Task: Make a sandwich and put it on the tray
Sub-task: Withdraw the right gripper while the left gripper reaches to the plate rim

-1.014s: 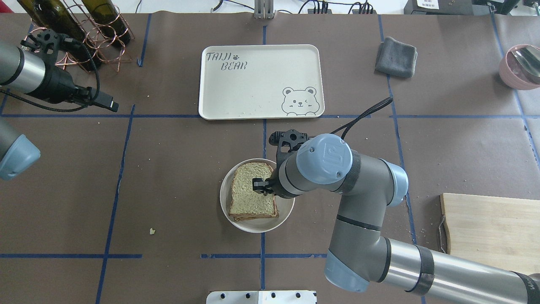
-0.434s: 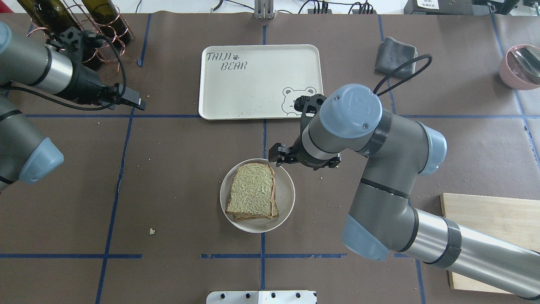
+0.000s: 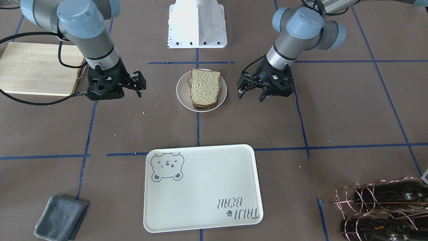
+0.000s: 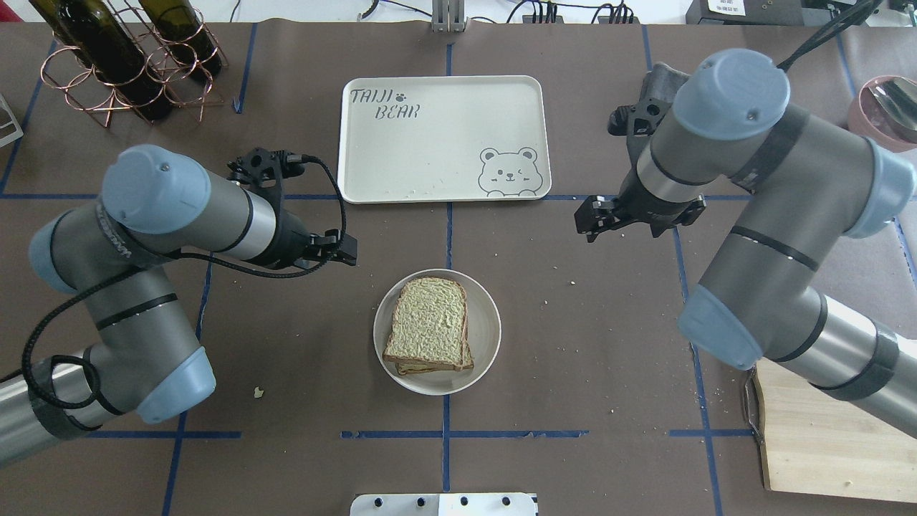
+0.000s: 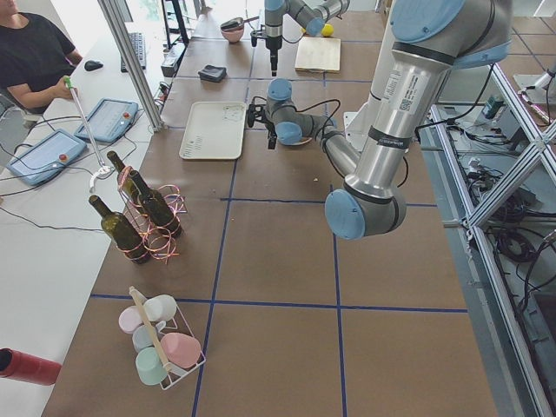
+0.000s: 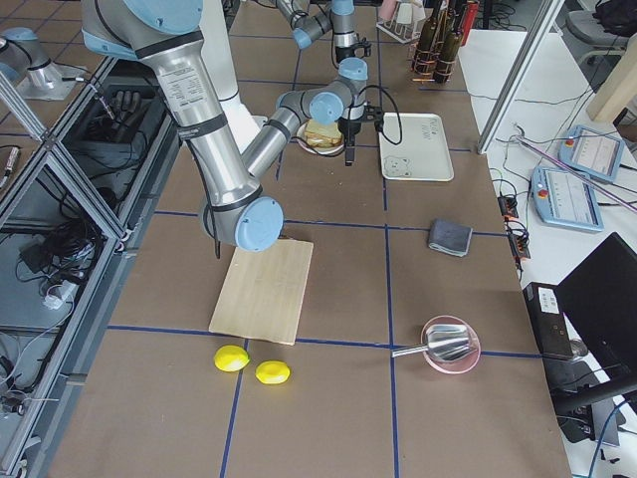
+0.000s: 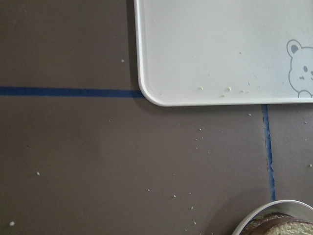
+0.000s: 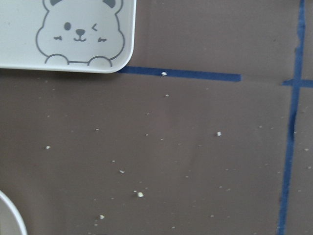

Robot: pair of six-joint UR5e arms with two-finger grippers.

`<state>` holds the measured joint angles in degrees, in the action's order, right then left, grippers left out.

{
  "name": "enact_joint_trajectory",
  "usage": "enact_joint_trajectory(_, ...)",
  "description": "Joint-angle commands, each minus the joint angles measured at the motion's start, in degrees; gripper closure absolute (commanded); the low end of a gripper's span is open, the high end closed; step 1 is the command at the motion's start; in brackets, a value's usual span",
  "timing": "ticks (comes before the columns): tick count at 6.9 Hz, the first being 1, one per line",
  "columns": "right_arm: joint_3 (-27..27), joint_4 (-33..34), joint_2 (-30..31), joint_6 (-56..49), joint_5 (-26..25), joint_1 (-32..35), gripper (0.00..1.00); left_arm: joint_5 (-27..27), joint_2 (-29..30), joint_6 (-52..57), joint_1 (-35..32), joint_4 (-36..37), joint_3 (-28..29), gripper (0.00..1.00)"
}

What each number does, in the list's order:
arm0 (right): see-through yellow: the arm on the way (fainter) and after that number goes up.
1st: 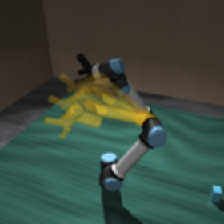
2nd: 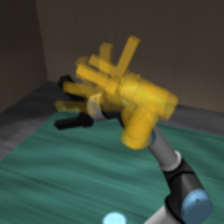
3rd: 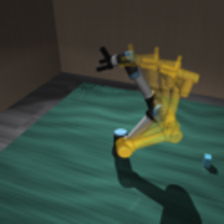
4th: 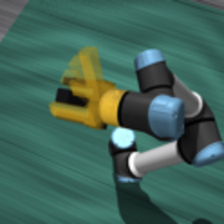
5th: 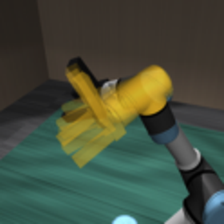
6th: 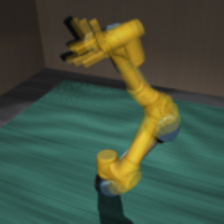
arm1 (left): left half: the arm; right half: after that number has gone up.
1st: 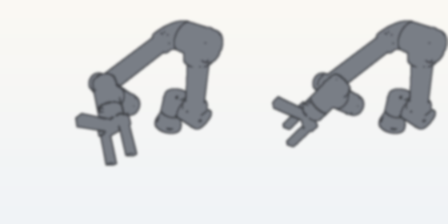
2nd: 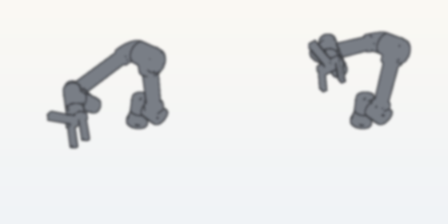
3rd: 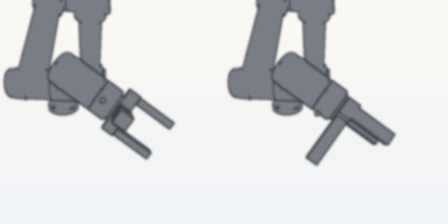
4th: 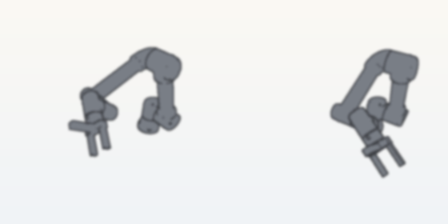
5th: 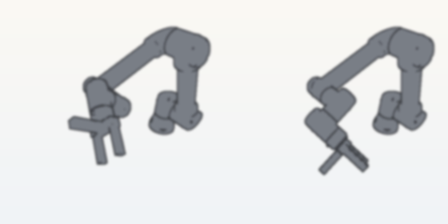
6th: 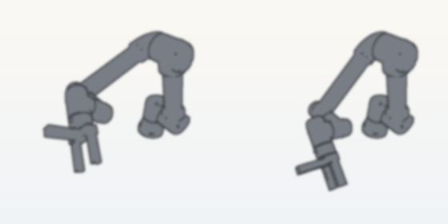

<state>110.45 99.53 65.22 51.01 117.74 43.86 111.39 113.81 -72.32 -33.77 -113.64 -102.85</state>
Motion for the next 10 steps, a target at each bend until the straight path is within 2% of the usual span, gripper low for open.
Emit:
enact_joint_trajectory(1, 0.29, 0.49, 4.02, -10.11, 7.37, 9.27, 0.00, -3.36, 1.24, -2.74, 5.19, 0.97, 0.89, 0.41)
enact_joint_trajectory(2, 0.29, 0.41, 5.43, -13.01, 10.11, 12.10, 0.00, -4.24, 1.24, -3.70, 7.21, 0.88, 1.42, 0.46)
enact_joint_trajectory(6, 0.20, 0.41, 5.88, -13.75, 10.67, 13.80, 0.00, -4.43, 2.91, -4.32, 9.85, 0.44, 4.05, 0.51)
enact_joint_trajectory(8, 0.20, 0.41, 5.88, -13.75, 10.67, 13.97, 0.00, -4.42, 3.26, -4.85, 10.57, 0.44, 4.50, 0.61)
enact_joint_trajectory(9, 0.20, 0.49, 5.88, -13.75, 10.75, 14.15, 0.00, -4.42, 3.70, -5.46, 10.57, 0.35, 5.11, 0.62)
enact_joint_trajectory(10, 0.20, 0.41, 5.88, -13.75, 11.10, 14.41, 0.00, -4.42, 4.05, -5.64, 10.57, 0.44, 5.20, 0.69)
